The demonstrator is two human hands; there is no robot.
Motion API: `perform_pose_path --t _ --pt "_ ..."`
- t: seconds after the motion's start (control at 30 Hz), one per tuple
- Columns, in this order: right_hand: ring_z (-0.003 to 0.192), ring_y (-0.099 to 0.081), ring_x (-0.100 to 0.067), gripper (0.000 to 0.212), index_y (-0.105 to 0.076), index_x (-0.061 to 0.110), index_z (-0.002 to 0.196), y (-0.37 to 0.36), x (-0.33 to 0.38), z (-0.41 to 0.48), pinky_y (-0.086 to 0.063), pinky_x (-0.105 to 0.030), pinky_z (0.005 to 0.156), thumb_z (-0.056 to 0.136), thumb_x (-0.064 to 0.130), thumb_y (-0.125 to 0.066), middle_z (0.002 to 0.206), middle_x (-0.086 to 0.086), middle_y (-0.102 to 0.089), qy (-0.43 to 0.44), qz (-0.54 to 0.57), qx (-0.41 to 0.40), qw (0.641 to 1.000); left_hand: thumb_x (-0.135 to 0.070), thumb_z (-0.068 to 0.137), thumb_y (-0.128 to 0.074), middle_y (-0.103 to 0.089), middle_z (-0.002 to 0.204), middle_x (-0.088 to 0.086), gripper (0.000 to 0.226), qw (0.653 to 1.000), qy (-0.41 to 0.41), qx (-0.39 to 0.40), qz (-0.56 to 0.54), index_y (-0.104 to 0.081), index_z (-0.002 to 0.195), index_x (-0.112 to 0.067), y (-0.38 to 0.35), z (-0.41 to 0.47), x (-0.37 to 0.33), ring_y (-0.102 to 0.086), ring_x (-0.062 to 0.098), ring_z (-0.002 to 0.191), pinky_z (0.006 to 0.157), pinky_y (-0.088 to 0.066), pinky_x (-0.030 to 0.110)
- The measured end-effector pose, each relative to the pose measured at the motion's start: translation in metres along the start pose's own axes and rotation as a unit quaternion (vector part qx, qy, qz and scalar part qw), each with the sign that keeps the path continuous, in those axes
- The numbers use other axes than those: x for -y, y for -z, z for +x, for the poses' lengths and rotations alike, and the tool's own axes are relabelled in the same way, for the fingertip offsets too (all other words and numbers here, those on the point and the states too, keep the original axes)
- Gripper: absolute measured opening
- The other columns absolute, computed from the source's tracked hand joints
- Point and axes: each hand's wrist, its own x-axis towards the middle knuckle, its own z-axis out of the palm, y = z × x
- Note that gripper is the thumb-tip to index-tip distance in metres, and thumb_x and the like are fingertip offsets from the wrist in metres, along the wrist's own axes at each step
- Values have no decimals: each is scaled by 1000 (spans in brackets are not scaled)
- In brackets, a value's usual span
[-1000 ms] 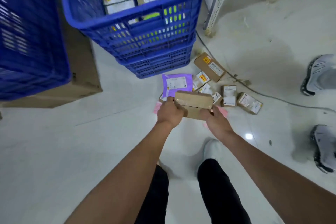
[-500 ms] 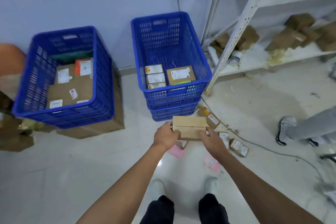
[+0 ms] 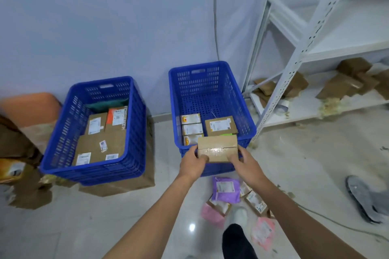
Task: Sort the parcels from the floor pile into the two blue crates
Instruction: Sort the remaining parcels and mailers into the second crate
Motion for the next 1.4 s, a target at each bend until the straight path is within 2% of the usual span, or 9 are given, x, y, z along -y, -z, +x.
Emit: perform_pose_path --t 0.2,0.33,0.43,0.63,0.9,1.07,1.17,1.3,1.4 --pt "124 -52 -14 68 -36 47 144 32 11 75 -43 -45 108 79 55 -58 139 10 -50 1 18 53 998 -20 87 -65 -70 110 -7 45 999 30 -8 -36 -59 131 -25 -17 55 -37 -66 13 101 96 -54 37" --pt "122 -52 -16 63 -34 44 145 51 25 124 -43 -39 105 87 49 -58 132 11 -50 -4 -1 71 997 -5 86 -69 -69 99 -15 40 999 8 -3 -41 -60 117 -29 -23 92 -66 -64 5 90 70 -49 8" --pt "121 -53 -18 62 -32 42 145 60 31 162 -43 -38 102 89 51 -56 133 9 -55 -4 -38 90 995 0 87 -68 -67 102 -13 45 999 1 0 -38 -57 121 -27 -24 115 -81 -60 -2 90 66 -47 3" --pt "113 -53 -13 57 -35 38 146 57 60 232 -38 -30 88 94 50 -54 131 11 -55 21 -65 107 992 -7 88 -64 -71 114 -7 48 999 38 -16 -14 -59 130 -28 -7 186 -94 -66 14 105 86 -56 25" --pt "134 -46 -23 71 -29 47 147 17 80 355 -39 -47 107 84 79 -37 147 5 -48 -14 -75 53 996 -17 96 -56 -63 122 -3 37 999 35 -8 20 -54 133 -23 22 331 -101 -58 20 111 99 -48 38" --pt "138 -42 -27 59 -26 35 154 -23 68 448 -35 -44 111 101 59 -34 152 1 -42 -28 -58 14 998 -22 98 -52 -61 113 2 31 996 27 1 86 -54 129 -19 19 449 -76 -58 25 103 86 -48 36" --pt "139 -40 -29 60 -24 33 154 -41 48 501 -35 -49 112 101 58 -35 153 -3 -41 -40 -63 11 997 -23 99 -50 -59 111 5 29 994 29 13 107 -53 127 -17 8 502 -60 -56 26 97 76 -43 34" --pt "143 -34 -33 69 -19 29 157 -55 8 564 -33 -50 114 98 61 -36 159 -9 -32 -58 -112 15 992 -23 99 -49 -60 109 8 32 993 48 19 104 -50 131 -18 -20 557 -30 -61 29 94 81 -55 45" --pt "143 -32 -35 70 -16 20 158 -64 -23 595 -29 -47 117 102 54 -36 160 -12 -27 -54 -173 23 983 -21 103 -46 -55 94 6 35 990 52 28 126 -44 137 -13 -45 589 1 -55 25 77 67 -52 46"
